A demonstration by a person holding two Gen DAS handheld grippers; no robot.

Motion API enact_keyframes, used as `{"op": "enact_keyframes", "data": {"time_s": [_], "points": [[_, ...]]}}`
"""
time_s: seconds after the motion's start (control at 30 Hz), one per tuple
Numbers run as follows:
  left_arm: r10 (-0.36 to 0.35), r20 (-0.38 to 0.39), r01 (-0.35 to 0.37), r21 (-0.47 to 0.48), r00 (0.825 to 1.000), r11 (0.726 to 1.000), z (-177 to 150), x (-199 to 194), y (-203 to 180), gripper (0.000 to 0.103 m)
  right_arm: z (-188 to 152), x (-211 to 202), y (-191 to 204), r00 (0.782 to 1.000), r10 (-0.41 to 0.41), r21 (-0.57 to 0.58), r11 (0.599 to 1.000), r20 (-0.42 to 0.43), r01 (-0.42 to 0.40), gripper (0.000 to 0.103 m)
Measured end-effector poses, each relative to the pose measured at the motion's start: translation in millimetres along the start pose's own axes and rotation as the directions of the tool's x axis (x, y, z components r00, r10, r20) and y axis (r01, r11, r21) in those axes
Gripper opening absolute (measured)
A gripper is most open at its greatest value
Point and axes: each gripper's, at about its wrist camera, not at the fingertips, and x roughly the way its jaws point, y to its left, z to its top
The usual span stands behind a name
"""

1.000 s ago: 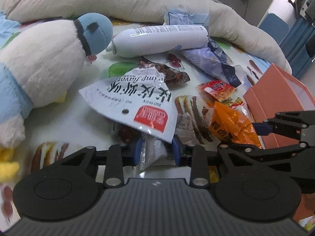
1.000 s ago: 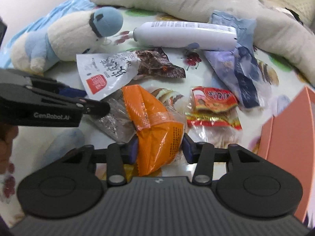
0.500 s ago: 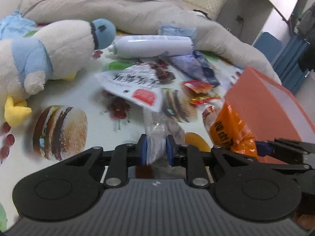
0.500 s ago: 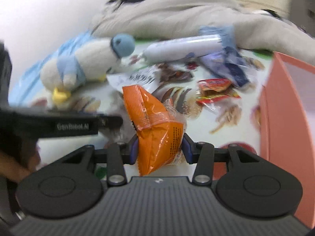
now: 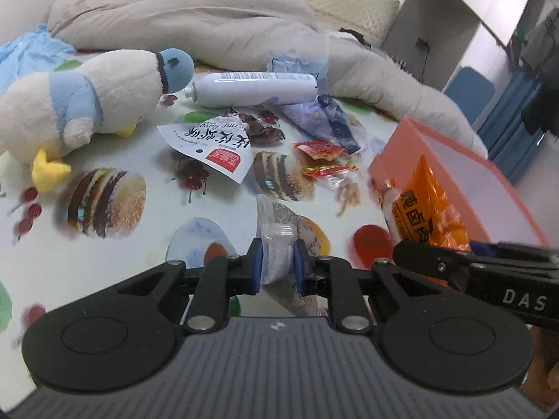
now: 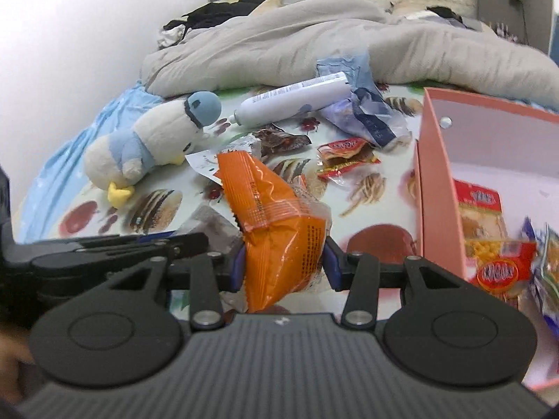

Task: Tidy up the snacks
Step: 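Lift both held bags and carry them over the pink box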

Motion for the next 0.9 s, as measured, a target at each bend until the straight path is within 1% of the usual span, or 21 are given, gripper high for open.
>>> {"op": "enact_keyframes", "data": {"time_s": [0.07,0.13,0.3,0.5,0.63,0.7,0.73,0.8,0.9], "points": [[-0.008,0.005,0.008,-0.003,1.000,1.000,0.5,-12.5,-4.1,0.021,-0.8,-13.9,-0.3,1.000,-0.002,0.008,1.000,0.011,0.002,0.047],[-0.008,0.014,0.008,-0.032,1.000,0.999,3.3,-27.6,-7.5,0.021,-1.7,-32.6,0.5,1.000,0.006,0.013,1.000,0.030,-0.006,0.047],[-0.007,0.055,0.010,-0.040,0.998,0.999,10.5,-74.3,-25.2,0.021,-9.4,-73.8,0.8,0.998,0.001,0.047,0.999,0.056,-0.004,0.047],[-0.020,0.089,0.021,-0.011,0.996,1.000,8.2,-130.9,-55.0,0.021,-14.5,-130.7,0.9,0.993,-0.017,0.072,0.997,0.117,0.009,0.047],[-0.036,0.104,0.037,-0.005,0.994,0.999,1.6,-165.9,-74.3,0.021,-22.5,-165.8,-0.5,0.989,-0.026,0.071,0.997,0.143,0.016,0.047],[-0.045,0.111,0.043,0.015,0.993,0.999,-2.8,-182.6,-86.8,0.021,-28.0,-185.2,-4.9,0.988,-0.030,0.083,0.996,0.155,0.017,0.047],[-0.047,0.114,0.045,0.026,0.992,0.999,-4.8,-189.3,-93.4,0.021,-30.7,-192.5,-6.5,0.987,-0.027,0.082,0.997,0.160,0.014,0.047],[-0.059,0.116,0.055,0.042,0.992,0.998,-9.5,-199.5,-106.4,0.021,-36.7,-208.5,-10.1,0.984,-0.048,0.086,0.996,0.174,0.033,0.047],[-0.092,0.115,0.088,0.045,0.989,0.995,-17.5,-209.6,-125.1,0.021,-43.5,-227.9,-16.9,0.980,-0.061,0.116,0.993,0.192,0.039,0.047]]}}
